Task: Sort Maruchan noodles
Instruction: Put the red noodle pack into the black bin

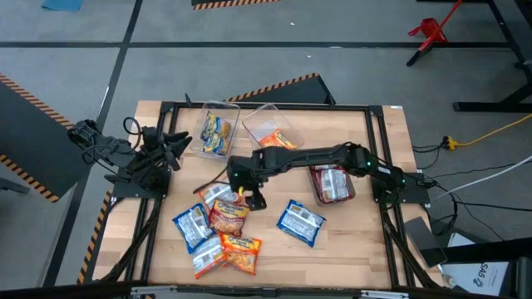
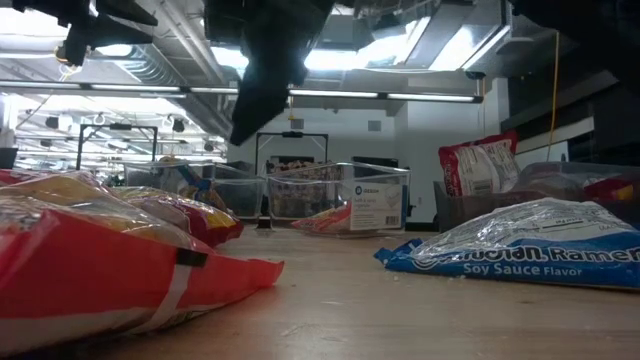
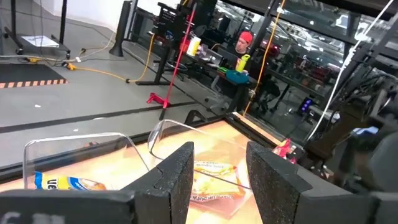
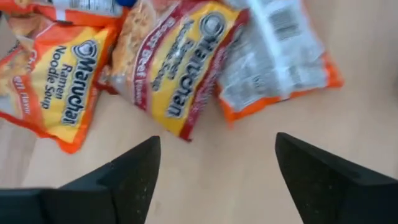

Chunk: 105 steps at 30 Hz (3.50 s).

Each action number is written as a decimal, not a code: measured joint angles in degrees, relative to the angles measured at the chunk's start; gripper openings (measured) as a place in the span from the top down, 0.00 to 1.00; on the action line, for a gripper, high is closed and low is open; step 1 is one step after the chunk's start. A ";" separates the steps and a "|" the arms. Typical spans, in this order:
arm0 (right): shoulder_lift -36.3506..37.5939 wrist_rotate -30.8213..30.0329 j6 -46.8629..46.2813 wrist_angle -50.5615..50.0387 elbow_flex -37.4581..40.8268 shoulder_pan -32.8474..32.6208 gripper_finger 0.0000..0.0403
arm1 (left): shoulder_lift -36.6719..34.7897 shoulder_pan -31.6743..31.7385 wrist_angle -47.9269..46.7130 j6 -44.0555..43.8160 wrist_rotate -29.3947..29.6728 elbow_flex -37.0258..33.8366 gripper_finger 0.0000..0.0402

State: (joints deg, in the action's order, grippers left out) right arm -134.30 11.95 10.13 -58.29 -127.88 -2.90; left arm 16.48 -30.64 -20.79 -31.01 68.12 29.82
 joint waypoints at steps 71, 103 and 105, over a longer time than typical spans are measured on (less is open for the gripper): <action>15.12 -7.53 -25.41 -0.74 20.33 -6.47 1.00 | -0.01 0.01 -4.47 -0.43 -0.27 -0.02 0.65; 54.38 -37.16 -101.64 -23.58 57.99 -26.01 1.00 | 0.00 0.00 -4.08 -1.90 3.06 -0.02 0.65; 54.48 -36.80 -101.76 -18.59 61.38 -26.01 1.00 | -0.01 -0.01 -4.02 -1.91 3.33 -0.02 0.65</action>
State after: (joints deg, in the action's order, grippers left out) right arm -79.82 -24.85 -91.63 -76.88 -66.50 -28.91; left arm 16.47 -30.65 -24.81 -32.93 71.45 29.80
